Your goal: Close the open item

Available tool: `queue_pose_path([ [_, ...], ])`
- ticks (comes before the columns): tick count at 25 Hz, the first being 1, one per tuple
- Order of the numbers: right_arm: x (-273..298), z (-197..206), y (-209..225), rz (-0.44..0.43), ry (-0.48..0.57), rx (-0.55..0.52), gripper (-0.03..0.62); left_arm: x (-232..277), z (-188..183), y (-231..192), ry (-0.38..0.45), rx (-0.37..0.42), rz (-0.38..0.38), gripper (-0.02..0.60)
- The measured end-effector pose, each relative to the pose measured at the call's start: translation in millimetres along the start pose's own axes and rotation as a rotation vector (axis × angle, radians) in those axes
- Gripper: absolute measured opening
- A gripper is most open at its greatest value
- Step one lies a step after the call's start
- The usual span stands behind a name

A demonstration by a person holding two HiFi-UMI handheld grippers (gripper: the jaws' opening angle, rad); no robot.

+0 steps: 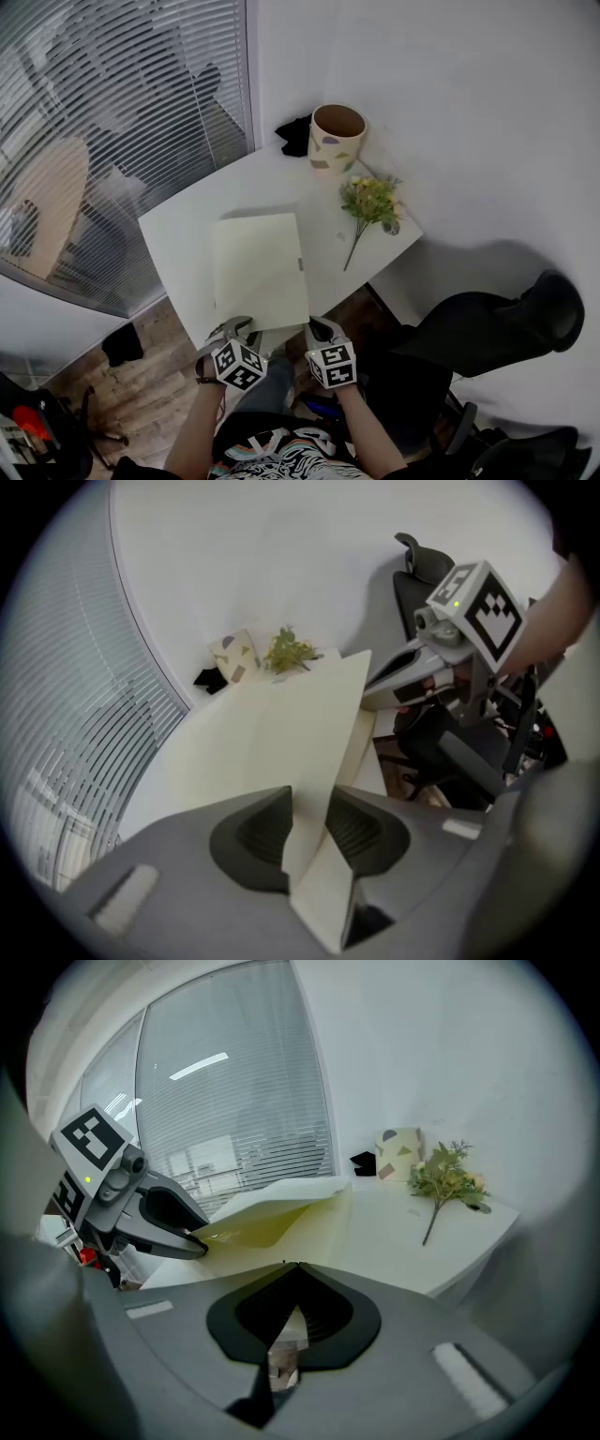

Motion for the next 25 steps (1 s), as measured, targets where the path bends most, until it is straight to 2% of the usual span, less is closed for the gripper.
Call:
queue_pose_path([
  [11, 1.1, 0.7, 2.7, 0.006, -0.001, 0.0, 0.0, 5.5, -3.9, -3.8, -0.04, -0.024, 0.086, 0.166],
  [25, 1.9, -0.2, 1.7, 0.015, -0.011, -0.032, 0.0, 7.2, -4.3, -6.9, -0.048, -0.034, 0.139, 0.169],
])
Point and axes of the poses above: the fingertips, and each gripper's own axes: x forward along the fingers, y to its right, z out of its underside, the point moved 6 cm from there along -x, backward along the fingers
